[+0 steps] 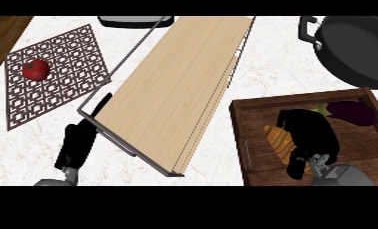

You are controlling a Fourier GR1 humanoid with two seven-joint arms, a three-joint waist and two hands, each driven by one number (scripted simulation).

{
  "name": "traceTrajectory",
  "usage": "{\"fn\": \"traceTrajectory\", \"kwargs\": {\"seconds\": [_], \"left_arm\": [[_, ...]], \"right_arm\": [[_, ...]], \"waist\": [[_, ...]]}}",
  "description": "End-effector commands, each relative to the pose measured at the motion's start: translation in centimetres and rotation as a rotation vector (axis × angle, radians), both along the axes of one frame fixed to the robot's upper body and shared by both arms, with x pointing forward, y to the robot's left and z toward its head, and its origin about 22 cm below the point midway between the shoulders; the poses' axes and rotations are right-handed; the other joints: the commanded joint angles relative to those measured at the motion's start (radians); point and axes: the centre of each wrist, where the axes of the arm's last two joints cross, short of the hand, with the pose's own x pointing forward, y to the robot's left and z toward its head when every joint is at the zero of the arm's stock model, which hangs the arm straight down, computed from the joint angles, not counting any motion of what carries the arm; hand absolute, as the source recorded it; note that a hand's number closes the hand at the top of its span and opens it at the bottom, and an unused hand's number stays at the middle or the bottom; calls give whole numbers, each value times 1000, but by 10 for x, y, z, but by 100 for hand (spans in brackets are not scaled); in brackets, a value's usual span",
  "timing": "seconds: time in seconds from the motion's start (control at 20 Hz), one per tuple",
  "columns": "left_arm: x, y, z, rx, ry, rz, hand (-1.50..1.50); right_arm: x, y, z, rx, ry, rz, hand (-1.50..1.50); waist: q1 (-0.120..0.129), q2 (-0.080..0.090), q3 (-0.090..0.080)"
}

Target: Pick the croissant from the tray and place it in the tiered shelf

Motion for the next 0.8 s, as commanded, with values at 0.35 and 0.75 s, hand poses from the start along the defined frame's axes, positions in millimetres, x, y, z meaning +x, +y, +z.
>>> {"fn": "traceTrajectory", "kwargs": {"seconds": [0.35, 0.75], "left_arm": [[0, 5, -5, 0, 10, -9, 0], [-6, 16, -7, 7, 1, 17, 0]], "right_arm": [[-2, -4, 45, 180, -52, 688, 150], [33, -95, 134, 297, -341, 782, 150]], "waist": [[26, 16, 13], [3, 10, 11]]}}
